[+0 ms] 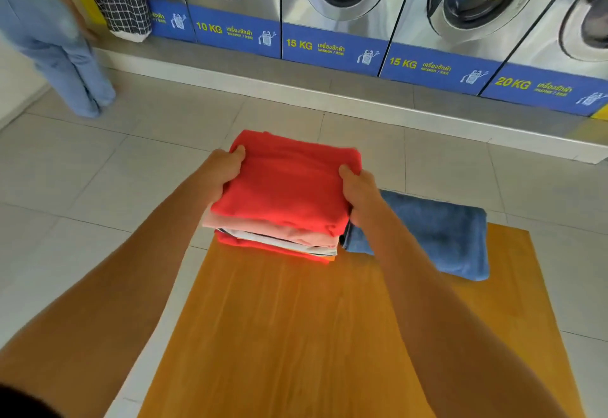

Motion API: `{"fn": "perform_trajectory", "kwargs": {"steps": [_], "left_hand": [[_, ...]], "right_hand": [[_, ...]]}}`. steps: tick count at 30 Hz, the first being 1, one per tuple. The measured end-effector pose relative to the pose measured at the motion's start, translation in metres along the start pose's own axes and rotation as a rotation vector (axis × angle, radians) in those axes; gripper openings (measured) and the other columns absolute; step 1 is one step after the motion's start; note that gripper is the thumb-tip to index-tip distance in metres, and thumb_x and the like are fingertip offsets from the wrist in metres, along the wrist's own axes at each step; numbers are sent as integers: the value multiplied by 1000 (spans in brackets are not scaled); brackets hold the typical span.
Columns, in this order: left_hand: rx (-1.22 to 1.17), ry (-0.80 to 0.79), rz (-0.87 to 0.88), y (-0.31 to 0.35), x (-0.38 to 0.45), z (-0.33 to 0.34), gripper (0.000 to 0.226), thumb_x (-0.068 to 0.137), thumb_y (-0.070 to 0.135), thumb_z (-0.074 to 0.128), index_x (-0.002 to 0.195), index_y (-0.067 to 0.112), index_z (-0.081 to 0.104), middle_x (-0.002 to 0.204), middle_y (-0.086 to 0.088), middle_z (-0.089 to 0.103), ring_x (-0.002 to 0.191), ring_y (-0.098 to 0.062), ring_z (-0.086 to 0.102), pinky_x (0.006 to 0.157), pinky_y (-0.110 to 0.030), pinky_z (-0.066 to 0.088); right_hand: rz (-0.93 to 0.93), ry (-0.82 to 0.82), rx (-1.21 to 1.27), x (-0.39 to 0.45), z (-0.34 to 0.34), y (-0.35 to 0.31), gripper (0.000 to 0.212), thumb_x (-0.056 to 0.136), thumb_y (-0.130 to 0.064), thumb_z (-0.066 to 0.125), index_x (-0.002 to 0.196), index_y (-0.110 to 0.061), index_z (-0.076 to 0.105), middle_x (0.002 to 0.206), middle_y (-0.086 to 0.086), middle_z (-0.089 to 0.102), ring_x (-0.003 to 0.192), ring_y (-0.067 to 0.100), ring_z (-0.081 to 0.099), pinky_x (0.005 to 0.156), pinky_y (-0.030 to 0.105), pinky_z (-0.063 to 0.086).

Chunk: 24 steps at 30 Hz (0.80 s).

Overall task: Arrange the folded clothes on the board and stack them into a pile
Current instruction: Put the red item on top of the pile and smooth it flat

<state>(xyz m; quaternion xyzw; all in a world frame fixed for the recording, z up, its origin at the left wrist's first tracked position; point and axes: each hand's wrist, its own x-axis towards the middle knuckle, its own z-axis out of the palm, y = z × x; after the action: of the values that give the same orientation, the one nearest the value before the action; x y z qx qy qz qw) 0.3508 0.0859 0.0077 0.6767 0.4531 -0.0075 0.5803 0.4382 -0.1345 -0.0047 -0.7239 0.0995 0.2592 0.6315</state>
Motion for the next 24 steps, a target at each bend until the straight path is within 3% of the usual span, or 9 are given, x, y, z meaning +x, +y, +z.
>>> {"fn": "perform_trajectory", "kwargs": {"steps": [4,9,12,16,20,22,24], "left_hand": [[-13,-9,-74,-28,16,10,64,96,47,48,139,-1,44,138,-17,52,121,-35,52,98,-39,42],[-14,-10,12,-7,30,-6,54,94,44,55,126,1,55,115,-13,61,101,-30,59,90,-39,48],[-2,38,55,-8,37,-9,52,94,43,54,125,2,56,115,-13,62,100,-29,59,90,-37,47],[62,23,-17,-31,33,3,51,97,37,48,133,0,51,116,-13,58,98,-28,54,86,-34,41],[22,7,1,-19,32,-6,57,84,49,54,126,10,59,113,-8,65,99,-27,62,89,-39,48],[47,54,29,-12,36,-9,72,77,67,52,125,13,59,114,-4,62,102,-26,60,92,-41,47],[125,120,92,-7,42,-5,73,76,77,47,110,14,62,104,-1,57,98,-24,55,86,-38,44]], "right_hand": [[66,25,-8,8,5,18,32,100,-32,61,124,-11,61,116,10,67,105,30,65,98,49,54],[0,2,48,14,3,-2,19,101,-23,59,116,-11,61,106,10,68,96,28,66,91,46,56],[-16,30,12,14,12,6,19,100,-24,58,111,-9,61,106,9,68,94,27,64,90,44,55],[3,97,-117,10,20,26,25,95,-34,58,112,-15,59,111,6,67,103,28,65,92,46,55],[-113,200,-325,8,14,14,39,91,-32,57,123,-10,56,102,3,65,88,22,64,67,34,52],[-295,298,-522,3,12,11,47,95,-34,53,137,-14,46,124,4,62,104,23,63,79,42,56],[-540,327,-755,-4,20,10,56,100,-43,48,150,-21,38,157,4,42,139,27,45,108,53,45]]}}
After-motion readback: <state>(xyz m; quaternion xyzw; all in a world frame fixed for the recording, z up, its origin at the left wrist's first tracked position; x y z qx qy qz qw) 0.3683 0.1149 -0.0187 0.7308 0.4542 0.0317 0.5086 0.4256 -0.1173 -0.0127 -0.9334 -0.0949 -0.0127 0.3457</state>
